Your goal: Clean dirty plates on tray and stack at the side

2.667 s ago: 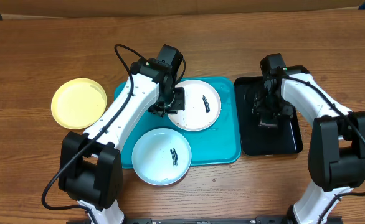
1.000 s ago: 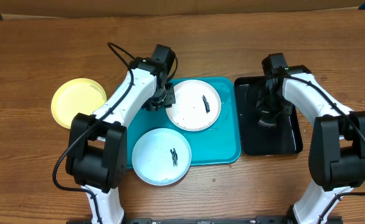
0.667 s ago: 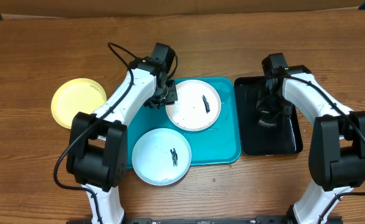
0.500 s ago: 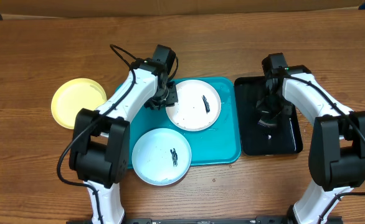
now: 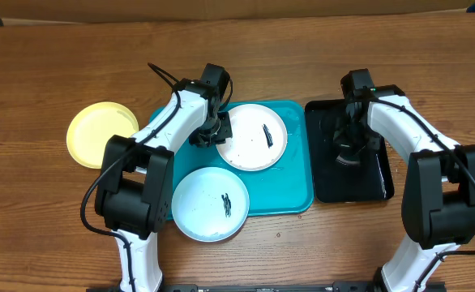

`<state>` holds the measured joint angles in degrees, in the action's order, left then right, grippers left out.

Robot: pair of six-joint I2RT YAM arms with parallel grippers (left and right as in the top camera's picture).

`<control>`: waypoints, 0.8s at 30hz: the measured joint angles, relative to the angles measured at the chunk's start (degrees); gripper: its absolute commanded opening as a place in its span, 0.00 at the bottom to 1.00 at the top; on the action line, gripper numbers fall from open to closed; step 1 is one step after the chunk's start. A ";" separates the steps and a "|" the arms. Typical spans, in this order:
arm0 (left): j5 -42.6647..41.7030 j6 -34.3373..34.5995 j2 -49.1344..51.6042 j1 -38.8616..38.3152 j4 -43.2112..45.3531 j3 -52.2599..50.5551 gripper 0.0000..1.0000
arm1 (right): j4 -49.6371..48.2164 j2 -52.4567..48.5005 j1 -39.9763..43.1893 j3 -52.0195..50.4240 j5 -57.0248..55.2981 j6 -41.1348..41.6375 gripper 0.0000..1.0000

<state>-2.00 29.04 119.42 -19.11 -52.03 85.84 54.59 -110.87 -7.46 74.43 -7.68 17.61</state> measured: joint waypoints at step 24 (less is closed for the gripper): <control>-5.44 -1.66 0.00 2.54 -0.31 0.02 0.19 | -0.57 0.00 -0.02 0.00 -0.02 -0.02 0.05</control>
<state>-7.44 27.38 119.42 -16.58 -52.34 85.86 54.02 -110.87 -7.49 74.43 -7.70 17.58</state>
